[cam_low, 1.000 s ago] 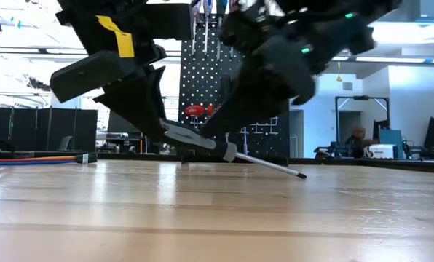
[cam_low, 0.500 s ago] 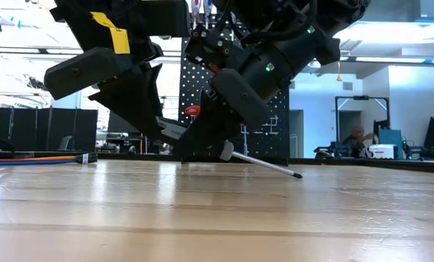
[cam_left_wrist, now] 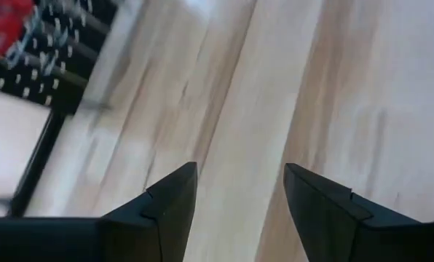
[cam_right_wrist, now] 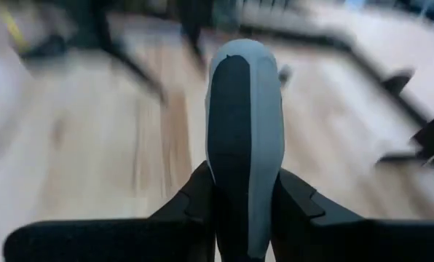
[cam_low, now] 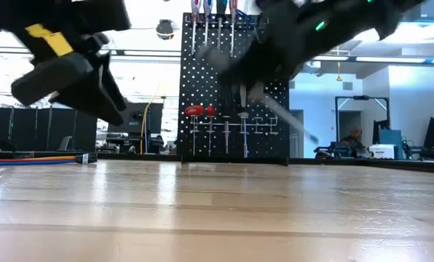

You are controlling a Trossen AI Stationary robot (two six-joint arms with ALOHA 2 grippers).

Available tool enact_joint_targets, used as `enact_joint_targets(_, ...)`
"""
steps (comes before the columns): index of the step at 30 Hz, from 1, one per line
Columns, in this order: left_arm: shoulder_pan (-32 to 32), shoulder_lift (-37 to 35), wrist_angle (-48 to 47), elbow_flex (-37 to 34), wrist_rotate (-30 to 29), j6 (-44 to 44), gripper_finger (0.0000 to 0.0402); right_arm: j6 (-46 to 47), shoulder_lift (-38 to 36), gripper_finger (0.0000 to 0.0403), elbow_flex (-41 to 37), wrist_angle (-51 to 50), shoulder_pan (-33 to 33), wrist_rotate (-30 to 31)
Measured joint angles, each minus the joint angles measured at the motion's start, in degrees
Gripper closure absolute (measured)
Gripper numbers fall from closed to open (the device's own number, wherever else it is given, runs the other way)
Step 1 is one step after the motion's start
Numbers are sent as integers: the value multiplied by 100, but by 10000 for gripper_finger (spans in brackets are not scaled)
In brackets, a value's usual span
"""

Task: Hang tools onto peg board
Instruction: Hang the gray screwdriver on the pegboard

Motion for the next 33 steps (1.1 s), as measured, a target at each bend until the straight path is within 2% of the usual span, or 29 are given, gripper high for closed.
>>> enact_joint_targets(3,-92,-228,1859,-724,-481,811,199,-355,-626,318,-811,1883,66,-168)
enact_joint_targets(6,27,-219,4788,-1412,-569,2497,199,-604,-851,318,-1371,4014,77,-856)
enact_joint_targets(8,226,-90,6770,-1756,-389,3638,199,-658,-785,318,-1538,4973,70,-1286)
enact_joint_targets(11,579,118,9128,-2033,107,4851,199,-722,-583,318,-1528,5610,57,-1739)
enact_joint_targets(14,1006,249,10421,-2018,978,5372,199,-864,-462,318,-1337,5654,48,-2002)
enact_joint_targets(16,1257,276,10777,-1912,1778,5483,199,-959,-359,318,-1193,5627,52,-2034)
enact_joint_targets(18,1468,278,10825,-1726,2274,5411,199,-977,-290,318,-1095,5573,49,-2042)
enact_joint_targets(23,1749,273,10768,-1362,2629,5411,199,-1021,-243,318,-987,5549,20,-2107)
enact_joint_targets(28,1797,276,10191,-992,2874,5368,202,-1026,-242,318,-987,5555,22,-2122)
enact_joint_targets(33,1799,276,9784,-806,2988,5290,238,-1036,-239,318,-987,5539,20,-2119)
